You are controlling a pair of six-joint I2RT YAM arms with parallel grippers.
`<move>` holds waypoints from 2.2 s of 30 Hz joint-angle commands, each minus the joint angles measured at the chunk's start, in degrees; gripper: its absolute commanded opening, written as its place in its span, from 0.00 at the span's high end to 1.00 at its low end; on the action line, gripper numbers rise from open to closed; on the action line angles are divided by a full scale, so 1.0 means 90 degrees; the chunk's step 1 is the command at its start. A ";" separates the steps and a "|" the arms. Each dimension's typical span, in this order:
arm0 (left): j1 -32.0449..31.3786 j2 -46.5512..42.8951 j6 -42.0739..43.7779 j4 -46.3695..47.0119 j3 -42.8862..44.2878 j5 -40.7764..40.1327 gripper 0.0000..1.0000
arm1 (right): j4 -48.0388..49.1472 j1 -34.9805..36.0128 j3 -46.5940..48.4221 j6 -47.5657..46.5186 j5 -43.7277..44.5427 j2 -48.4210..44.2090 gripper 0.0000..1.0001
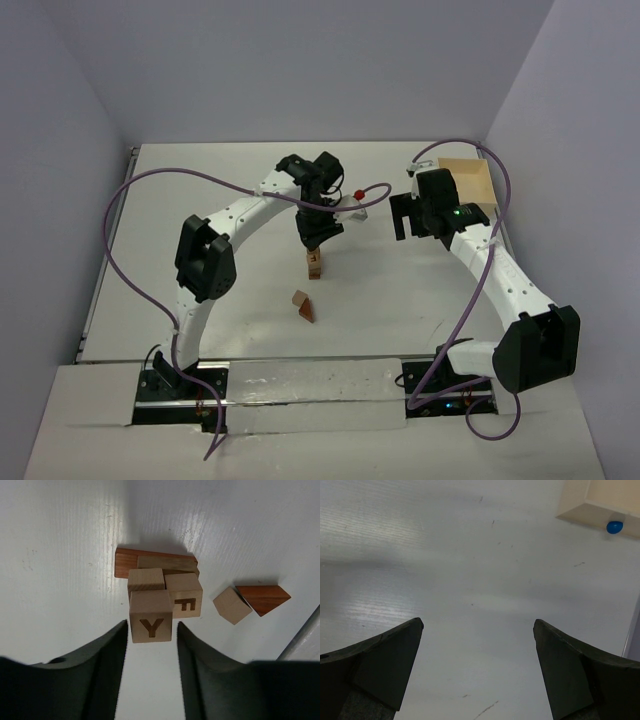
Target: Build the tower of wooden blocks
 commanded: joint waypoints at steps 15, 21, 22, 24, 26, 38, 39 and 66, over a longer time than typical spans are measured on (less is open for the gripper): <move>-0.0075 -0.0411 0.0001 -0.0326 0.1132 -0.0137 0.31 | 0.0231 -0.0044 0.0191 -0.0155 -0.0213 0.0008 0.00; 0.0290 -0.2165 -0.0656 0.0272 0.0292 0.0106 0.29 | 0.0307 0.0039 0.0185 -0.0364 -0.0677 -0.0192 0.01; 0.0602 -0.2558 -0.0917 0.0523 0.0033 0.0292 0.25 | 0.0396 0.0129 0.0086 -0.0483 -0.0786 -0.0326 0.02; 0.0986 -0.3004 -0.1303 0.0791 -0.0292 0.0697 0.18 | 0.0483 0.0345 -0.0086 -0.0651 -0.0898 -0.0508 0.04; 0.1682 -0.3390 -0.1745 0.1043 -0.0622 0.1096 0.02 | 0.0577 0.0814 -0.0339 -0.1020 -0.0899 -0.0880 0.08; 0.4785 -0.4576 -0.3837 0.1970 -0.2479 0.3254 0.01 | 0.1376 0.5817 -0.1092 -0.2493 0.0092 -0.1690 0.36; 0.4986 -0.4663 -0.3768 0.1917 -0.2500 0.3349 0.01 | 0.1421 0.5934 -0.0931 -0.2550 0.0125 -0.1450 0.39; 0.5455 -0.6684 -0.5012 0.2452 -0.3913 0.1473 0.01 | 0.0502 0.6332 0.1698 -0.0447 -0.1624 0.2613 0.41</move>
